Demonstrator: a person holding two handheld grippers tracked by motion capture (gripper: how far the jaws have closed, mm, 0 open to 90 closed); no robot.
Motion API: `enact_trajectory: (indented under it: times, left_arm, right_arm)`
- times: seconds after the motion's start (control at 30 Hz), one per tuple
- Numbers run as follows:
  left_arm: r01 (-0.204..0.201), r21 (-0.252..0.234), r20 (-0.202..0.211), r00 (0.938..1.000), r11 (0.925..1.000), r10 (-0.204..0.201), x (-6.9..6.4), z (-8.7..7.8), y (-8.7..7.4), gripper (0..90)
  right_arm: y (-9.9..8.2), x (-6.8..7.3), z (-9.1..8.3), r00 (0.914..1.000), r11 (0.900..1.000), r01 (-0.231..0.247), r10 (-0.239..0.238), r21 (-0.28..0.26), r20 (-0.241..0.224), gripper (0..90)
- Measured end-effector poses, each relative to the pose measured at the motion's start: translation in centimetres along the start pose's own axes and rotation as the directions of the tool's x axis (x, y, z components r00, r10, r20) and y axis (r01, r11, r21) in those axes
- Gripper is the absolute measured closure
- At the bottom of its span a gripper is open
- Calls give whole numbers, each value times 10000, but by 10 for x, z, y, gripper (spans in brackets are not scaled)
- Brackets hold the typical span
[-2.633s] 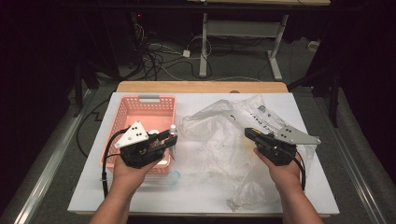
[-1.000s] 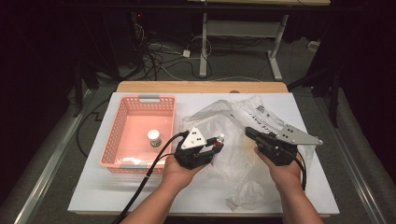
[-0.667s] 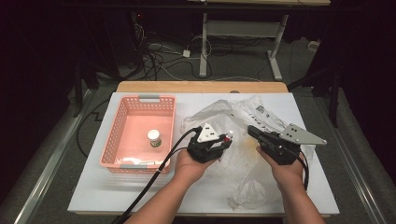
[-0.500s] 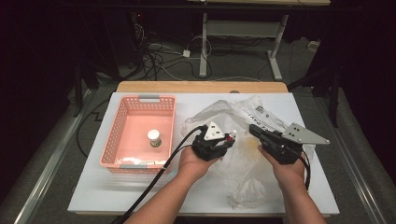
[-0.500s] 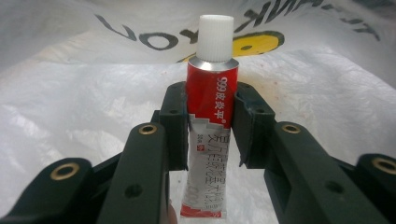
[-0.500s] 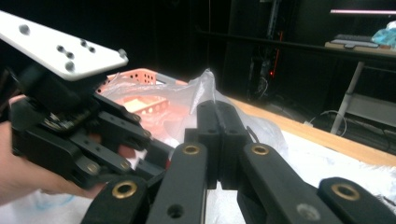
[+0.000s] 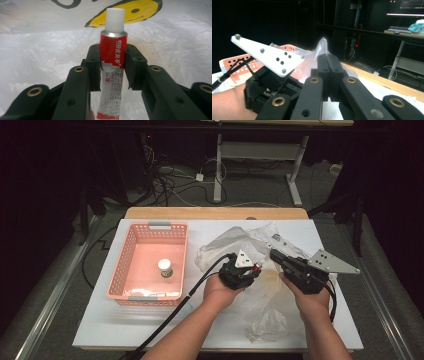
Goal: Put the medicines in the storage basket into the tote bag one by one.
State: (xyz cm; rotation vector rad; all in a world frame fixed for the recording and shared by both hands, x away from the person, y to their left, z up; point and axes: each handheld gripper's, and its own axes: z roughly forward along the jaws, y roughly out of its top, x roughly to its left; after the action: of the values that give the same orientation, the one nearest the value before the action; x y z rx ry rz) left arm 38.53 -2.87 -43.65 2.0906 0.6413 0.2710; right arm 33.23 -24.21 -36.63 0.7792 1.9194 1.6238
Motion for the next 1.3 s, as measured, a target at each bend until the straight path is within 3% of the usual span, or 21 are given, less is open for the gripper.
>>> enact_trajectory:
  times: [0.27,0.53,0.67,0.8,0.87,0.93,1.0,1.23,1.3]
  left_arm:
    - [7,128,-44,10000,9999,-7,0,18,3,664]
    - [339,366,118,9993,9988,-344,3,40,7,664]
    - [286,409,57,9996,9988,-288,2,47,7,663]
    - [503,511,211,9985,9974,-514,3,50,6,627]
    - [608,567,301,9976,9965,-626,1,49,5,557]
    - [458,448,262,9986,9979,-470,-2,47,3,537]
    - [675,330,422,9967,9972,-688,-6,43,1,496]
    - [513,91,716,9961,9986,-518,-20,24,-10,445]
    - [693,-30,867,9939,9976,-688,-23,17,-13,444]
  right_arm:
    - [2,-2,-1,10000,9999,-61,61,-144,39,900]
    - [2,-3,-2,9999,9998,-93,94,-201,53,900]
    - [0,-5,-1,9999,9998,-147,148,-159,62,900]
    - [-1,-7,-1,9998,9997,-174,175,-151,70,900]
    - [-1,-7,-1,9998,9998,-160,161,-135,84,900]
    - [-1,-8,-2,9999,9999,-122,123,-113,102,900]
    - [-1,-9,-2,9998,9998,-149,151,-129,131,900]
    - [-3,-11,-2,9995,9997,-241,241,-11,209,900]
    - [-4,-11,-1,9996,9998,-174,174,11,201,900]
